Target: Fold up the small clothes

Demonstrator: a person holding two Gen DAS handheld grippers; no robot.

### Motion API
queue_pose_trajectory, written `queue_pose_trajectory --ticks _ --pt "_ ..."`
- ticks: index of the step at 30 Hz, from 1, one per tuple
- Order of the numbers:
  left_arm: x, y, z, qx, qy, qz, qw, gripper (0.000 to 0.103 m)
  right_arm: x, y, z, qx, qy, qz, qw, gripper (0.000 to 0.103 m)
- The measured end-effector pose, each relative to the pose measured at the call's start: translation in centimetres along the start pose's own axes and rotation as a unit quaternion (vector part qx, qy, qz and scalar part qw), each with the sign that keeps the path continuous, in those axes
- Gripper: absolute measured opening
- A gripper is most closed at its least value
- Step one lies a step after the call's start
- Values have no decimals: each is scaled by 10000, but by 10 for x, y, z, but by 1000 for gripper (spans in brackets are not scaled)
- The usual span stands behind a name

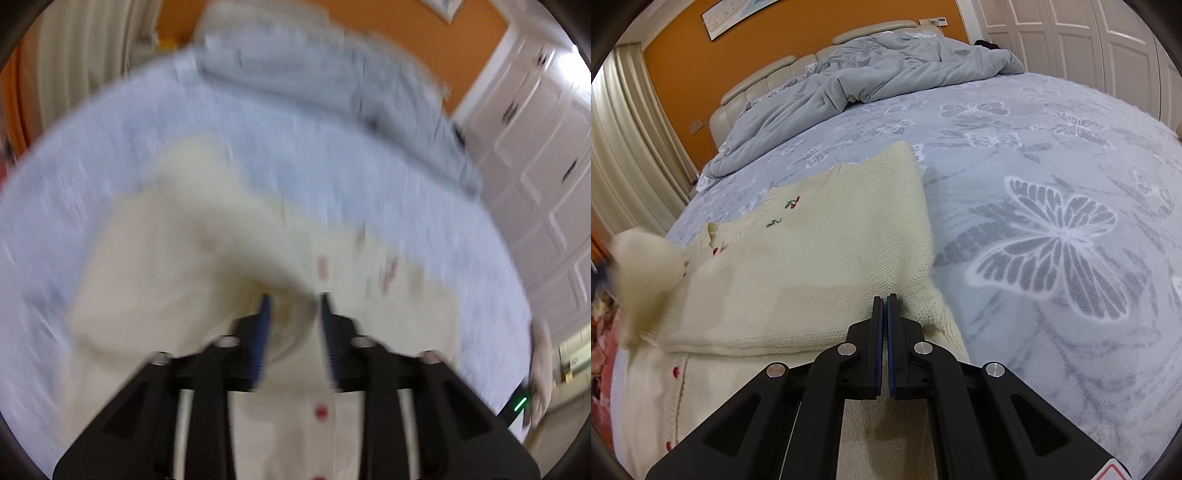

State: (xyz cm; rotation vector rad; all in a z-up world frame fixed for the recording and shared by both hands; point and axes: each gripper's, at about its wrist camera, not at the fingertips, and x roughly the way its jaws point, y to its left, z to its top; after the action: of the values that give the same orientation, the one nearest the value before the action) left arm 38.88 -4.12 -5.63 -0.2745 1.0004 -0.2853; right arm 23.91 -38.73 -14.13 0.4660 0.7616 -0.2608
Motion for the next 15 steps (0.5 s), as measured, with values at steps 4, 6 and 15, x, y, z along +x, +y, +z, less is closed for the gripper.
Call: queue_pose_trajectory --ticks 4,6,15 --pt "2 39 -40 -695 -85 -61 9975 73 0 -7 1 197 21 237 9995 0" --pt "-12 67 -45 -1145 -413 -94 9925 89 1 -8 2 271 49 311 9991 0" --pt "-11 179 -21 -2743 -734 87 9588 83 -13 110 41 -101 342 1044 9939 63"
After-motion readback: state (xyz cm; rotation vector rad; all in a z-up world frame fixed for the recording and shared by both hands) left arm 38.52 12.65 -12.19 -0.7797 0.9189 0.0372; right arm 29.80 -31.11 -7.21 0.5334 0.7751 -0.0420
